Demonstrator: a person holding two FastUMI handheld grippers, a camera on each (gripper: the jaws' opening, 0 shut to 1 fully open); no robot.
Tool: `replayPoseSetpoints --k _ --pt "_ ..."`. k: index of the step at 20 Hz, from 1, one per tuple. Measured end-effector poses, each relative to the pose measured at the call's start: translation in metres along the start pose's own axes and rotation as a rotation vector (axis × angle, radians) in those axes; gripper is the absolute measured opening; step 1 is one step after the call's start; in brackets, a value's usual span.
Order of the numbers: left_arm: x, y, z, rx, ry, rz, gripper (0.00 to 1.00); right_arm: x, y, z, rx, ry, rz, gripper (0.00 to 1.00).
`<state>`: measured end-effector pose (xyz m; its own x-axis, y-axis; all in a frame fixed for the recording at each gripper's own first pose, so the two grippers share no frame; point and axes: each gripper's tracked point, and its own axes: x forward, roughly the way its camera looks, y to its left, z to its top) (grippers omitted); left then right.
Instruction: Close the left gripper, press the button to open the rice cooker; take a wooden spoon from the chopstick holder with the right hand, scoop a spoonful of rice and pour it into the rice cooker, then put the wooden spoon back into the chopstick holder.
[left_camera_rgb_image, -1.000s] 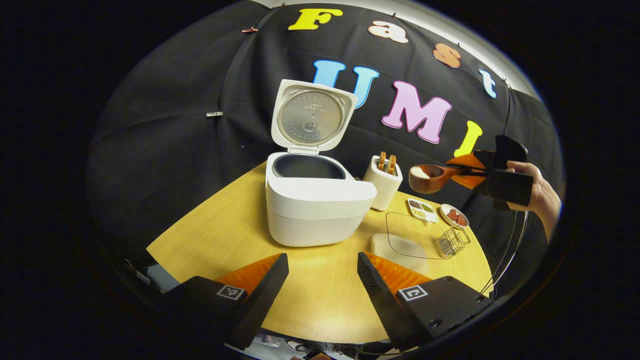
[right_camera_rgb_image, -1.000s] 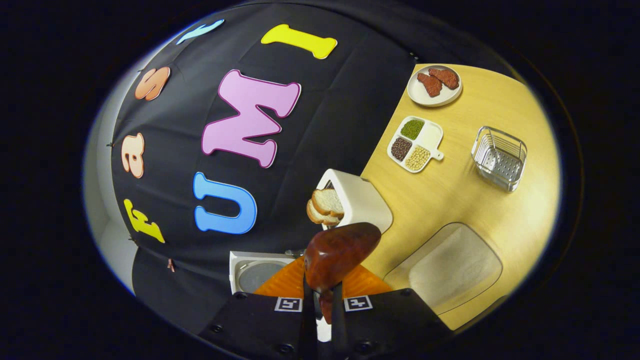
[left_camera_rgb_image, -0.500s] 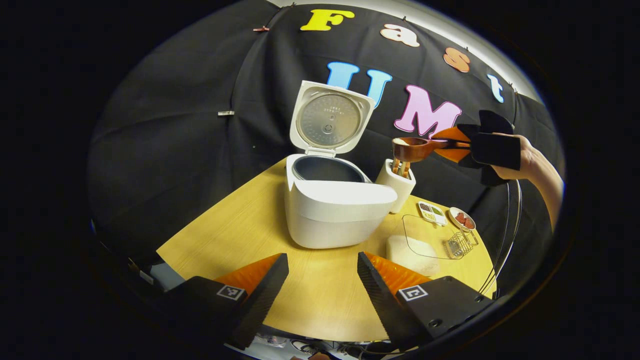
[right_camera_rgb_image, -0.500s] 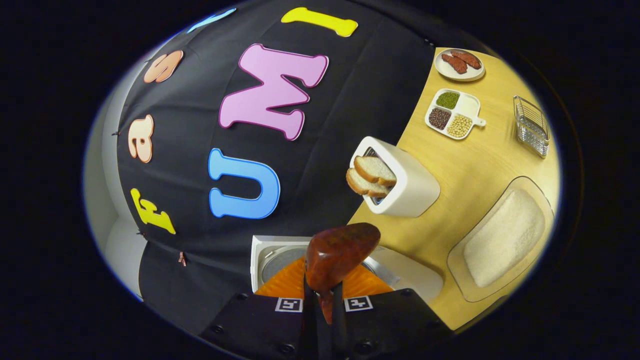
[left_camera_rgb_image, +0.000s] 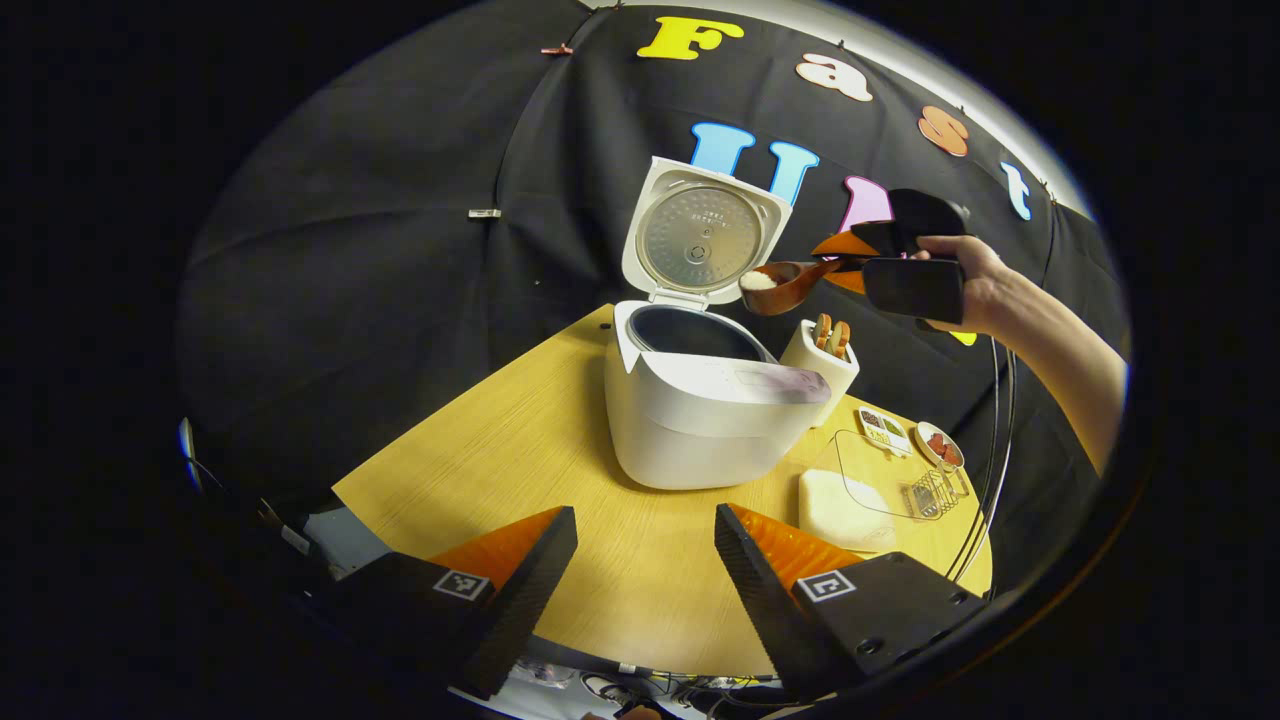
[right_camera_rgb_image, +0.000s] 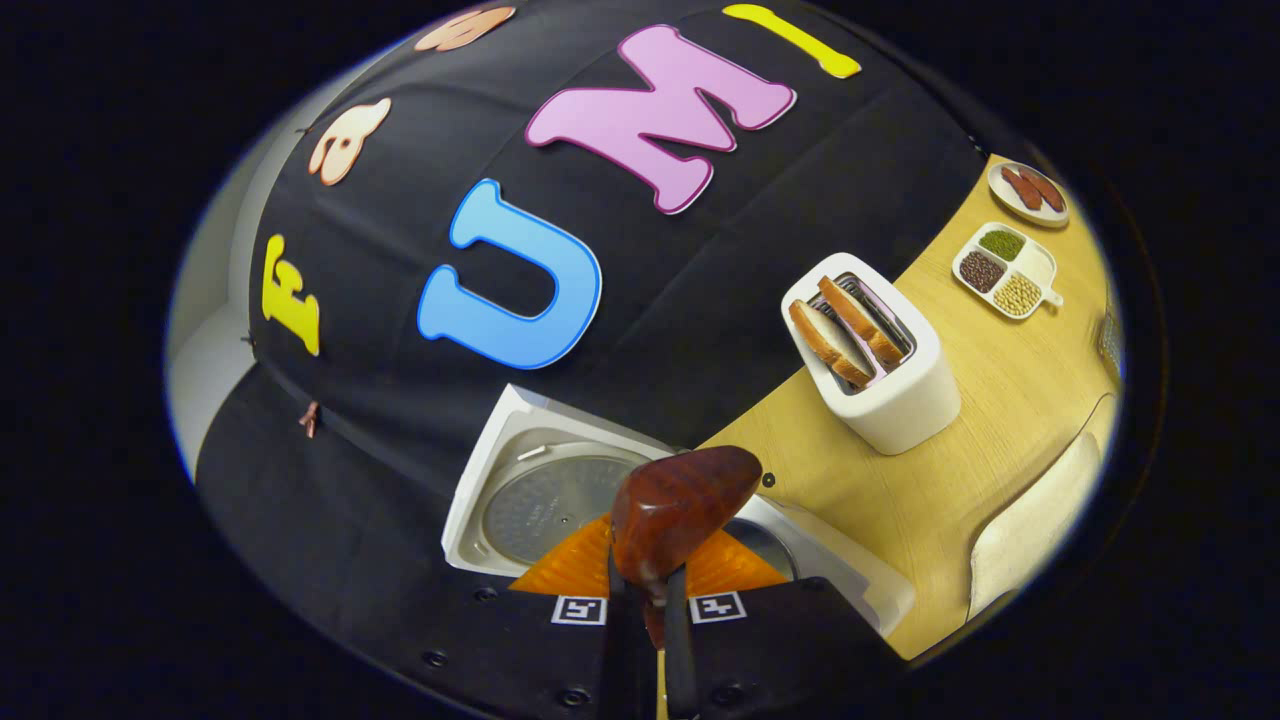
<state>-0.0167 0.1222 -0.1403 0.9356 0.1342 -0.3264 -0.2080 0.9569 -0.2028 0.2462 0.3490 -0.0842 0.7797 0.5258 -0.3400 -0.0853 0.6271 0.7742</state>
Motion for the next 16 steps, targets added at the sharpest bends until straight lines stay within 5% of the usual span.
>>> replayPoseSetpoints --k 8,16 --pt "-0.006 0.008 0.017 0.017 -0.034 0.010 0.96 0.023 0.026 -0.039 -0.481 -0.044 0.054 0.15" --pt "-0.009 0.013 0.009 0.049 -0.020 0.022 0.96 0.029 0.043 -0.055 -0.819 -0.088 0.135 0.15"
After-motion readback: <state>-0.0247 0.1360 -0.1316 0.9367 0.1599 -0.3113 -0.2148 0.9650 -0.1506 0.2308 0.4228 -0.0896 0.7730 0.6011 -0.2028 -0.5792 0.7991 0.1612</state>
